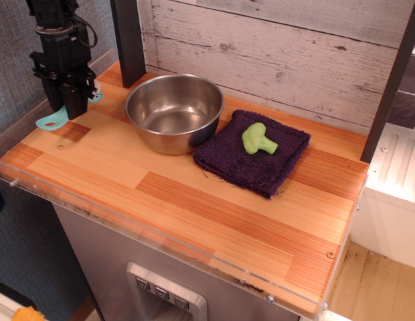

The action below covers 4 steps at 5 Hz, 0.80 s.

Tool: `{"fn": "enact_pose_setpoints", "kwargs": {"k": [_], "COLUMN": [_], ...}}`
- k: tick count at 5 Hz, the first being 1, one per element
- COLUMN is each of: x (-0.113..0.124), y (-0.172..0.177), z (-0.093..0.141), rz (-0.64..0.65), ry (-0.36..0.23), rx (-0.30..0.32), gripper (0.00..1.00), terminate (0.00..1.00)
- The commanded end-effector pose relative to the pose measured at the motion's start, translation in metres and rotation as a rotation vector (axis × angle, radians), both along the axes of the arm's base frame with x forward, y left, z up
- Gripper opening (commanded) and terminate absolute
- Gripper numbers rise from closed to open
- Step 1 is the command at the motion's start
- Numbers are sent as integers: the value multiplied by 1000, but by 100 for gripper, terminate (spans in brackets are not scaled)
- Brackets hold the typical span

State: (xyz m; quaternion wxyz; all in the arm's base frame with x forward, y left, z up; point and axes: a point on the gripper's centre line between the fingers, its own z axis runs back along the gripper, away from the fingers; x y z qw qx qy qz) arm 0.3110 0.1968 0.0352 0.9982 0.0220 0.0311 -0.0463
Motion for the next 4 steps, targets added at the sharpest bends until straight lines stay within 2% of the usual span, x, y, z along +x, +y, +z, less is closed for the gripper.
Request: {"fn": "enact_pose_setpoints", "kwargs": {"k": [1,2,3,4], "x": [-11,-8,-13,-17], "y": [7,-11,-32,-50], "z": [11,28,54,68], "rz": [137,69,9,-23], "ry": [-13,-59,-144,-203], "rx": [10,43,59,81], "gripper": [100,100,100,100], "terminate": [0,0,0,0]}}
